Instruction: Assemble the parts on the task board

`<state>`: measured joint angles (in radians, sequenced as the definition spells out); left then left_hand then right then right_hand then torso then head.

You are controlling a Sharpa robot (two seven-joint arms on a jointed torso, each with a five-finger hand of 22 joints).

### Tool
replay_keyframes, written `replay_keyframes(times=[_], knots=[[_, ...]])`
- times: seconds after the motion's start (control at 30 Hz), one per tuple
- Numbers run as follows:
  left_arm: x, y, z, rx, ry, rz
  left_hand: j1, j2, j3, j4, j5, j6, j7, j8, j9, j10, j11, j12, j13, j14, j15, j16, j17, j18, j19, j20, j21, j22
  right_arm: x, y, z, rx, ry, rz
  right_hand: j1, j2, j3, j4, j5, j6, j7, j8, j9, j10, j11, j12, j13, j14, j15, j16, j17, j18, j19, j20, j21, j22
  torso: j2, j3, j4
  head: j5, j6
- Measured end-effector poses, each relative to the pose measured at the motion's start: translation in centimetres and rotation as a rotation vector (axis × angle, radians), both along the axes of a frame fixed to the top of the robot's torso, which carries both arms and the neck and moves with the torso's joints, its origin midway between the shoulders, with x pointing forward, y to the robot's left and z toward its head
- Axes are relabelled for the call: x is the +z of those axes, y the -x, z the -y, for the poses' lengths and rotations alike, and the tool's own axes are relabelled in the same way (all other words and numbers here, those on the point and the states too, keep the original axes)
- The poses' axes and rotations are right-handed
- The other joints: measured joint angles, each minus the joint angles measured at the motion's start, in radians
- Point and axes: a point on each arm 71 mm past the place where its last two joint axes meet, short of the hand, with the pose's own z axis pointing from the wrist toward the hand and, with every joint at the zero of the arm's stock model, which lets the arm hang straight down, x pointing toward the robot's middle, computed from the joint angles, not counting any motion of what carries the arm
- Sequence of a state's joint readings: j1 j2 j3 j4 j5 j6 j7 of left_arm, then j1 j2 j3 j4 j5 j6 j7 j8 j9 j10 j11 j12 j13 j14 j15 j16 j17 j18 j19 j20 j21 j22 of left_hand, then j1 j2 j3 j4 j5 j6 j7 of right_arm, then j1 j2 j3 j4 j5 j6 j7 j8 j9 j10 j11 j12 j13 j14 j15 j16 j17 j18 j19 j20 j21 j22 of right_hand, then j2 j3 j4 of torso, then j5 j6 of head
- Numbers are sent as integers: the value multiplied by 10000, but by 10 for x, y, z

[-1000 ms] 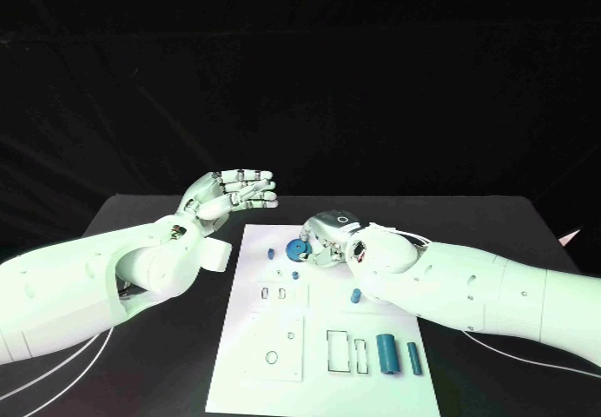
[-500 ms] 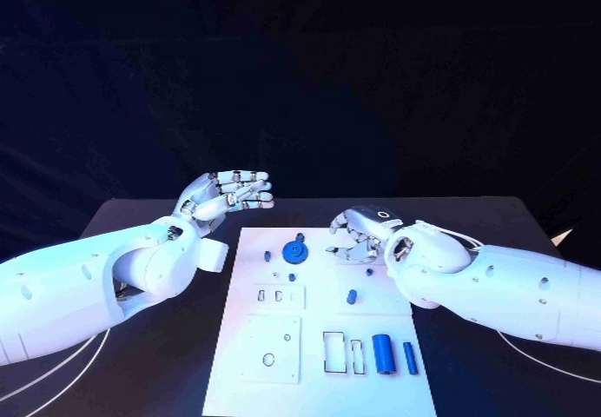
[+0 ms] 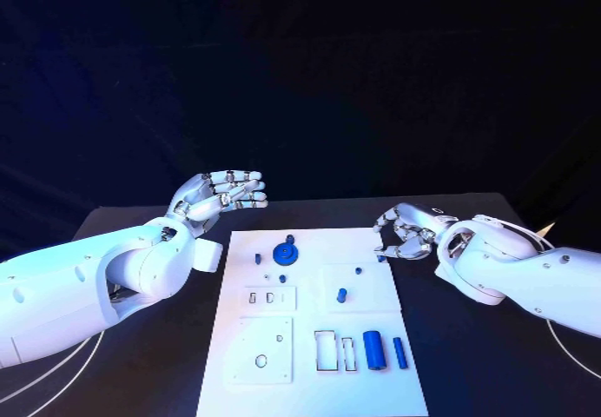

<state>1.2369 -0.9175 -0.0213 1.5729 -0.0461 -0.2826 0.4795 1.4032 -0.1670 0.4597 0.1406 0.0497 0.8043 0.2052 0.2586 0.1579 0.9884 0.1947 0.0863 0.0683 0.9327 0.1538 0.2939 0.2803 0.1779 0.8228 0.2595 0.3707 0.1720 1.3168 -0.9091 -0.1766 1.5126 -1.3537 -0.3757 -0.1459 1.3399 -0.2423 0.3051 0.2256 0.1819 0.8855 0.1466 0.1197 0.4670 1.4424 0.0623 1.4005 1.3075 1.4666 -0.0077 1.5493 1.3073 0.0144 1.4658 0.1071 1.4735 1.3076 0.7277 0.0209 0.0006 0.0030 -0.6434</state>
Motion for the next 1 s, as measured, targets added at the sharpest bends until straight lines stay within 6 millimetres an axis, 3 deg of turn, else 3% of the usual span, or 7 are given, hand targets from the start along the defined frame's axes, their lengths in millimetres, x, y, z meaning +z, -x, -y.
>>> replay_keyframes(times=[0.3, 0.6, 0.67, 1.0], knots=[[-1, -1, 0, 9, -12, -17, 0, 0, 0, 0, 0, 0, 0, 0, 0, 0, 0, 0, 0, 0, 0, 0, -1, 0, 0, 0, 0, 8, -10, 1, 28, -426, -341, -665, 132, -24, -66, -66, -42, 51, -123, 0, 26, -100, -102, -57, -1, -1, -73, 0, 0, -1, 0, -105, -42, -2, -13, 53, -24, 62, -9], [-2, -2, 1, -1, -11, -26, 0, 0, 0, 0, 0, 0, 0, 0, 0, 0, 0, 0, 0, 0, 0, 0, -2, 0, 1, -1, 0, 7, -22, -1, 31, -468, -427, -1088, 330, 12, -64, -122, -42, 95, -167, 0, 57, -99, -104, -57, -1, 1, -142, 0, 7, 0, 4, -177, -42, -2, 2, 53, -14, 47, -1], [-2, -2, 1, 1, -12, -27, 0, 0, 0, 0, 0, 0, 0, 0, 0, 0, 0, 0, 0, 0, 0, 0, -2, 0, 2, -2, 0, 7, -24, -2, 30, -459, -437, -1135, 443, 124, -6, -180, -41, 132, -204, 0, 70, -99, -104, -57, -1, 1, -142, 0, 7, 0, 4, -177, -42, -2, 6, 47, -14, 66, 13], [-2, -2, 1, -3, -12, -31, 0, 0, 0, 0, 0, 0, 0, 0, 0, 0, 0, 0, 0, 0, 0, 0, -3, 0, 4, -4, 0, 6, -29, -5, 25, -436, -475, -1202, 607, 289, 253, -187, -41, 206, -130, 0, 70, -24, -106, 3, -2, 1, -142, 0, 6, 0, 4, -177, 109, 5, 4, 31, -13, 117, 22]])
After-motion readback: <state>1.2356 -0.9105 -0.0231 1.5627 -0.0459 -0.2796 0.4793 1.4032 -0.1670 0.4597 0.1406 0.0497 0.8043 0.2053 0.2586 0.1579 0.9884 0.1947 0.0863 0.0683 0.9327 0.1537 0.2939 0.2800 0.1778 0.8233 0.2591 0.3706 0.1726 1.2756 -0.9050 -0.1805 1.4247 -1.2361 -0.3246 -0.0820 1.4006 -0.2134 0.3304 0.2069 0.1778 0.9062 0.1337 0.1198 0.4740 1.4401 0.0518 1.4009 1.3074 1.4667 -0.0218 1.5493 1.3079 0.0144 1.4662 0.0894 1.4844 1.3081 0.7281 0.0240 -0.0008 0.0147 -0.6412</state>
